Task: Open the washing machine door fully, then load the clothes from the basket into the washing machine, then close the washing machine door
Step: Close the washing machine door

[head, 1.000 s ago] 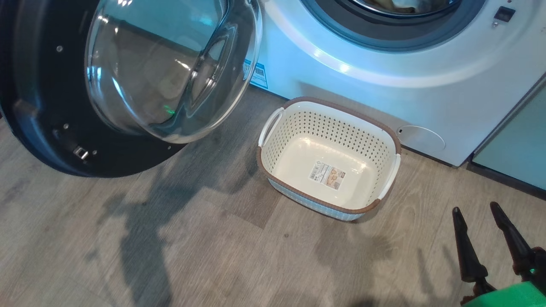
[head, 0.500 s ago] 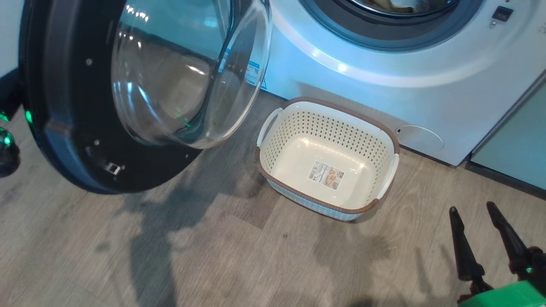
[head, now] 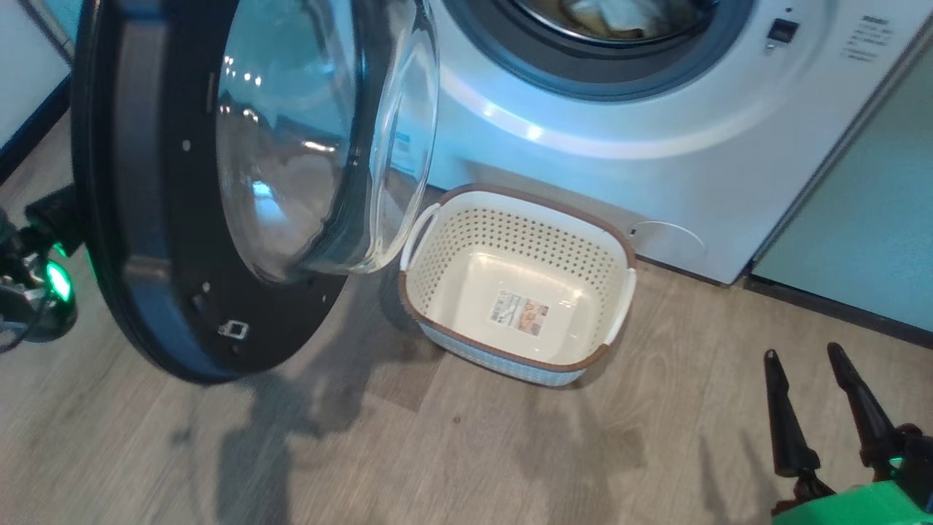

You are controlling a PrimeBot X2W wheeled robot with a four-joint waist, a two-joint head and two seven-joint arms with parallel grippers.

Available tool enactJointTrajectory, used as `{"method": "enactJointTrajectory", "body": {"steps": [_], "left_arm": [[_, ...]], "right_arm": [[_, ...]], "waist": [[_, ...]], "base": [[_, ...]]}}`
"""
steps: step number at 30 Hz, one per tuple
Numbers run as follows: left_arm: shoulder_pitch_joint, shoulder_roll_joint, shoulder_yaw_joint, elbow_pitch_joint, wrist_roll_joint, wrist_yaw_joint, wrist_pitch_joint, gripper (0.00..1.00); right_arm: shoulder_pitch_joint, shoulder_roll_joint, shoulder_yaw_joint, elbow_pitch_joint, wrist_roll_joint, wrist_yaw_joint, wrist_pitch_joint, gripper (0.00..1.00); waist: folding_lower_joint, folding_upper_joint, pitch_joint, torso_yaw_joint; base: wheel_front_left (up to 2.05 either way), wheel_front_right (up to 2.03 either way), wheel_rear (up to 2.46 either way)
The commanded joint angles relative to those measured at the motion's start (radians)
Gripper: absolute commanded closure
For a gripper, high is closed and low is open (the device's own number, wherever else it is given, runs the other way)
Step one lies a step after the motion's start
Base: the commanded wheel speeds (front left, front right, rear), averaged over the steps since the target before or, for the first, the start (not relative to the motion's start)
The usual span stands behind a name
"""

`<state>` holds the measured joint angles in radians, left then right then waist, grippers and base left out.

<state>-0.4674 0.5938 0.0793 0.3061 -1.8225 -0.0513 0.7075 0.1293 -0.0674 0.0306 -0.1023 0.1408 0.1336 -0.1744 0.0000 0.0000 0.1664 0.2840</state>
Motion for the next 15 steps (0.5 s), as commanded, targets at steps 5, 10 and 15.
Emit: {"method": "enactJointTrajectory", "body": {"steps": [5,10,15], "left_arm": [[-0.019,0.038,0.026,-0.083,-0.010,-0.014,0.025,1.00],[0.003,0.029,0.015,-0.115,-0.009,-0.013,0.038,1.00],[0.018,0.012,0.012,-0.133,-0.020,-0.018,0.046,1.00]], "right_arm": [[-0.044,0.003,0.021,-0.011,0.006,-0.003,-0.025,0.00],[-0.054,0.009,0.021,0.009,0.009,-0.003,-0.041,0.00],[-0.057,0.014,0.022,0.026,0.012,-0.003,-0.054,0.00]], "waist": [[0.0000,0.0000,-0.010,-0.053],[0.0000,0.0000,-0.014,-0.101],[0.0000,0.0000,-0.019,-0.148]], "base": [[0.00,0.00,0.00],[0.00,0.00,0.00],[0.00,0.00,0.00]]}}
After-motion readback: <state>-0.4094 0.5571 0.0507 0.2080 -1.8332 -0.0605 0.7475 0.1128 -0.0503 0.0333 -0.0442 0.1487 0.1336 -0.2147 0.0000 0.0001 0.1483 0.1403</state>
